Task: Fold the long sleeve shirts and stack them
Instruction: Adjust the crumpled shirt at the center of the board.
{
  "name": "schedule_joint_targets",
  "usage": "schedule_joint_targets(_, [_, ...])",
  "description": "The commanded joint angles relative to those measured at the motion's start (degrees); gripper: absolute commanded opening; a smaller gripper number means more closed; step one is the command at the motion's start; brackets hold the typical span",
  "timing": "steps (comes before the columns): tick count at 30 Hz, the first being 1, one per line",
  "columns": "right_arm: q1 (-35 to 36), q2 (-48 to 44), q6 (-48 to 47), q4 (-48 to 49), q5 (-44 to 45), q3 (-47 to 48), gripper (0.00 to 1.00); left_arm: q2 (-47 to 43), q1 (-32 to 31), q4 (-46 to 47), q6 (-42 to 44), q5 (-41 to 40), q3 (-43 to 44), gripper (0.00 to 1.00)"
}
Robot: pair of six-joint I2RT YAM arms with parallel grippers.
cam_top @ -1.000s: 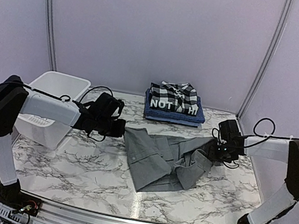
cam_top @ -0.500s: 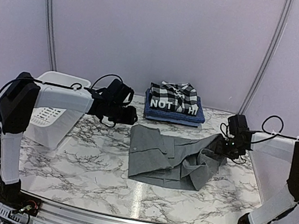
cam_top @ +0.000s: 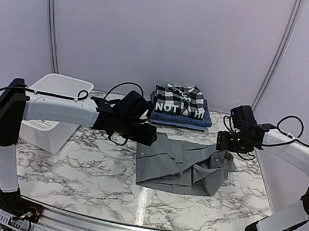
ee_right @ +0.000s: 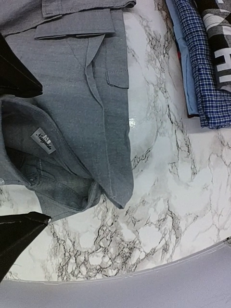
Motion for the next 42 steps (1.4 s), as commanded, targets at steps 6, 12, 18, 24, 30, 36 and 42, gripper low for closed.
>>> schedule_joint_targets(6, [12.47,-0.55,0.99,-5.65,1.30,4.60,0.77,10.11,-11.07,-8.25,2.71,-6.75,10.10,0.78])
schedule_joint_targets(12, [17.01,-0.45,6.27,-7.56,3.50,-0.79,0.79,16.59,-14.62,-12.87,4.25,-9.90,17.23,0.82])
schedule_joint_targets(18, [17.27,-1.65,13.57,-8.20,6.33,-8.85,0.79,21.58,-16.81,-16.70,6.72,-11.06,22.82,0.88])
schedule_joint_targets(24, [16.85,-3.00,17.77,-6.62,8.92,-13.58,0.81,23.57,-17.05,-18.68,7.12,-12.71,24.64,0.84])
schedule_joint_targets(30, [12.89,-2.49,17.62,-3.85,7.75,-15.57,0.55,23.91,-16.76,-20.88,6.74,-15.28,25.44,0.46])
schedule_joint_targets(36, [8.35,-2.96,14.91,-2.04,6.70,-15.30,0.31,19.18,-14.53,-21.18,4.58,-18.83,22.11,0.04])
schedule_joint_targets(42, [4.05,-2.62,12.60,-0.91,6.71,-14.67,0.29,8.60,-8.28,-19.80,-3.18,-21.25,11.45,0.00])
